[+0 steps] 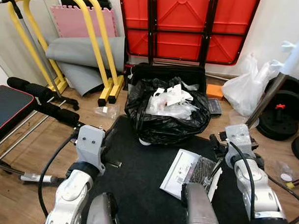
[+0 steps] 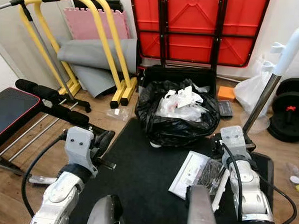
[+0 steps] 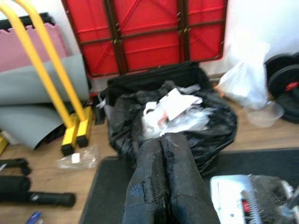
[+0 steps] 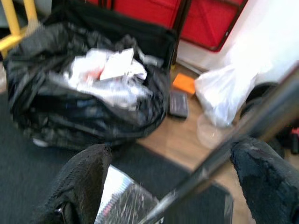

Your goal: Sweep floor

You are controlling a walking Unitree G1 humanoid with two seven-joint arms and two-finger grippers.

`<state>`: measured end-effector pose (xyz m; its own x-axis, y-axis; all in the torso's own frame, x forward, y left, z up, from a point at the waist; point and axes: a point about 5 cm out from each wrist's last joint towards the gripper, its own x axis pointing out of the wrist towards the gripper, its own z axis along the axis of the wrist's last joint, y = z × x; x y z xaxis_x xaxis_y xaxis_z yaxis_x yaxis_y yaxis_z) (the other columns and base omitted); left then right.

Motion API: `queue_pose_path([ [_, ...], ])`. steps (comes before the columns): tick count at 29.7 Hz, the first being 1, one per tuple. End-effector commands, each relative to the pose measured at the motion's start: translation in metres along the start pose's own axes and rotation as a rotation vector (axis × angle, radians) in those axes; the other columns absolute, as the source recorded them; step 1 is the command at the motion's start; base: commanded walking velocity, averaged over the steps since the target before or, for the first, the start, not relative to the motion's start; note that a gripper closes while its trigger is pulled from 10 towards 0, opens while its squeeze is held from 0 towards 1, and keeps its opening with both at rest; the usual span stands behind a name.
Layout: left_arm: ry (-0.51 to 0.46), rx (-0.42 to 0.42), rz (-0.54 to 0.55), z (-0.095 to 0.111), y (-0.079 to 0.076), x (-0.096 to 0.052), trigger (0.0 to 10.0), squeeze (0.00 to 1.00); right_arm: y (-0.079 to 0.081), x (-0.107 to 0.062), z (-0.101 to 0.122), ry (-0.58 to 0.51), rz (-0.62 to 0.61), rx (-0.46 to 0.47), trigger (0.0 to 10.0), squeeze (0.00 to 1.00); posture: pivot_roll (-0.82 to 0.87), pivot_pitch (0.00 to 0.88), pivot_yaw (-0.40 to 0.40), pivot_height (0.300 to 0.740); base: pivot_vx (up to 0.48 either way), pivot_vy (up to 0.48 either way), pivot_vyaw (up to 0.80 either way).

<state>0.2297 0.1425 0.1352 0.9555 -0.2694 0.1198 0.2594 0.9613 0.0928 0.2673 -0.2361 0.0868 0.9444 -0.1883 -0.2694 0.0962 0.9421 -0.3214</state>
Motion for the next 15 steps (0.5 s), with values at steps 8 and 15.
queue_pose_path([
  [8, 0.001, -0.055, -0.324, 0.007, -0.022, -0.006, 10.0, 0.00, 0.000, -0.010, -0.017, 0.072, -0.016, 0.009, 10.0, 0.00, -0.18, 0.024, 0.047, 0.461, 0.000, 0.000, 0.00],
  [15, 0.028, -0.140, -0.610, 0.012, -0.043, -0.018, 10.0, 0.00, -0.011, -0.013, -0.017, 0.042, -0.099, -0.014, 10.0, 0.00, -0.18, 0.046, 0.048, 0.431, 0.000, 0.000, 0.00],
])
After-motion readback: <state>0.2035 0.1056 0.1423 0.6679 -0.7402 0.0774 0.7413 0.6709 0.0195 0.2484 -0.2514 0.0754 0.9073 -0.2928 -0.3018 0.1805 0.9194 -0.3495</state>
